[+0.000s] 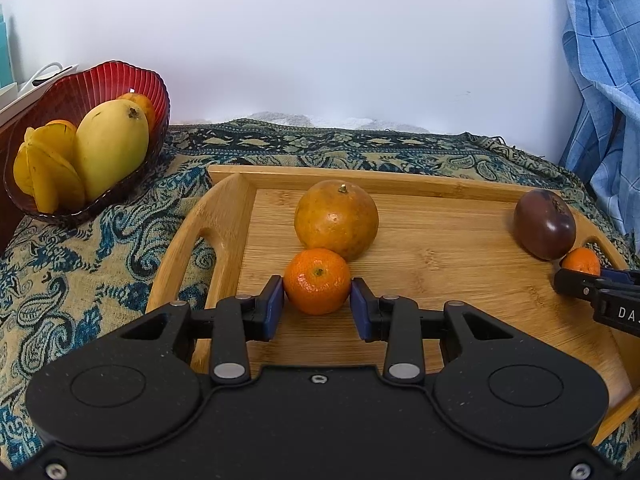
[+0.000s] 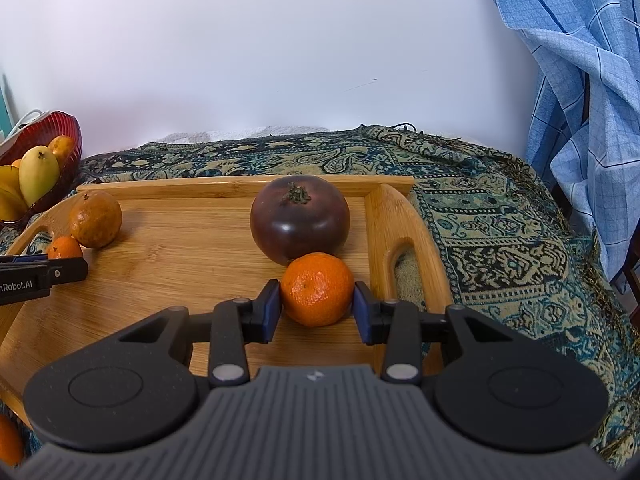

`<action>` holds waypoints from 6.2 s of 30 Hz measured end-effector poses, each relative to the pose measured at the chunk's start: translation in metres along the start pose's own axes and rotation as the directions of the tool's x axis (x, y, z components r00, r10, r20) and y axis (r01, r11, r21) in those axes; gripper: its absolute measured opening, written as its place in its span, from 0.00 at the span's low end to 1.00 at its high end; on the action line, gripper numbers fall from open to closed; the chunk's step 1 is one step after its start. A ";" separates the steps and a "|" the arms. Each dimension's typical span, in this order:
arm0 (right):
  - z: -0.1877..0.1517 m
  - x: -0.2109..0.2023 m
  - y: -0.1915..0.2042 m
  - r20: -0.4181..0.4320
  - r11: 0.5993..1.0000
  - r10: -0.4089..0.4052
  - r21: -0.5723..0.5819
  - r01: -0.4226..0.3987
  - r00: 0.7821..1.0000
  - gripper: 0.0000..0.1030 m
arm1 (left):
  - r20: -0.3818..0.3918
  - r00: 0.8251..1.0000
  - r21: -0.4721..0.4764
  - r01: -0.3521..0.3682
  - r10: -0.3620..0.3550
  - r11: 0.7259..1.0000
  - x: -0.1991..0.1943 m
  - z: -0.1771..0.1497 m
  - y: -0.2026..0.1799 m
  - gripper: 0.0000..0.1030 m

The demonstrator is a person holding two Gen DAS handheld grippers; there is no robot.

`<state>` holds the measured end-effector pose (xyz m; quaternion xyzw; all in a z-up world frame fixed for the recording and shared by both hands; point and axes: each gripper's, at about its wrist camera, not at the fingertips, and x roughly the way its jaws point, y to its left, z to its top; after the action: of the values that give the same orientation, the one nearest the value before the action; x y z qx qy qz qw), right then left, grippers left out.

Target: Organize fruits

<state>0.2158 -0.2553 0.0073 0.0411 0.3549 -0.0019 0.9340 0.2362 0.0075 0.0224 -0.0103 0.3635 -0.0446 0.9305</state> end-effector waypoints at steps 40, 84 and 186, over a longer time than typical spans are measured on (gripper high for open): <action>-0.040 -0.080 0.009 0.129 0.995 0.051 -0.094 -0.039 0.990 0.85 | 0.108 0.994 0.082 0.022 -0.031 0.996 -0.090 -0.035 -0.015 0.89; -0.140 -0.132 0.051 0.203 0.991 0.051 -0.135 -0.023 0.978 0.74 | 0.225 0.972 0.128 0.035 -0.063 0.991 -0.157 -0.147 -0.015 0.71; -0.055 -0.077 0.026 0.186 0.993 -0.010 -0.114 0.031 0.983 0.32 | 0.145 0.989 0.000 0.018 -0.018 1.000 -0.094 -0.038 0.003 0.37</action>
<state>0.1224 -0.2272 0.0190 -0.0173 0.2665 0.0053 0.9637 0.1413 0.0199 0.0578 -0.0172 0.2951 -0.0519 0.9539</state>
